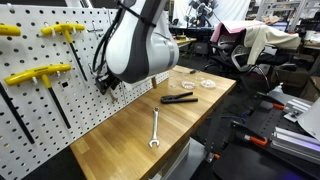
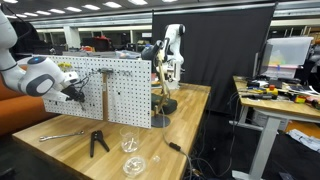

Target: Unhang the spanner from the tool holder and put it on the table

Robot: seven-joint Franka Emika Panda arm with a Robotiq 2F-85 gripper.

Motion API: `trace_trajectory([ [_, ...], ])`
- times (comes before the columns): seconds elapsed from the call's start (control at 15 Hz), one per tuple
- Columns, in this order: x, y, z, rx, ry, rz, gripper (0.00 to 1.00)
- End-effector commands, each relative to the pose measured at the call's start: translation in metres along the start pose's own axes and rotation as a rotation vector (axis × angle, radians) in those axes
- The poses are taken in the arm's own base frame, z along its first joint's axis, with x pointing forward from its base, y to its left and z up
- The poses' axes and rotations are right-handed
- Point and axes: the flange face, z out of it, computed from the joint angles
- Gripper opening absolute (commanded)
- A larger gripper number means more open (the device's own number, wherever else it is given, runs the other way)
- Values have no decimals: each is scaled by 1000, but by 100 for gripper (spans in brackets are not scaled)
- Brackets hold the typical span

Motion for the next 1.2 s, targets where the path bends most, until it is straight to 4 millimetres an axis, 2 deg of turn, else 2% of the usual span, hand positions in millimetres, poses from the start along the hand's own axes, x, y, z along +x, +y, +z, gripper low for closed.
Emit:
trace_trajectory([
  [0.0, 3, -7, 3, 13, -8, 6, 18],
  [0.13, 2, -9, 3, 20, -12, 4, 4],
  [0.2, 1, -10, 2, 23, -13, 3, 1],
  [0.33, 1, -14, 0, 32, -13, -2, 1],
  [0.67, -3, -8, -12, 35, -13, -21, 3],
  [0.8, -7, -7, -23, 44, -16, -52, 3],
  [1.13, -35, -4, -63, 70, -38, -110, 3],
])
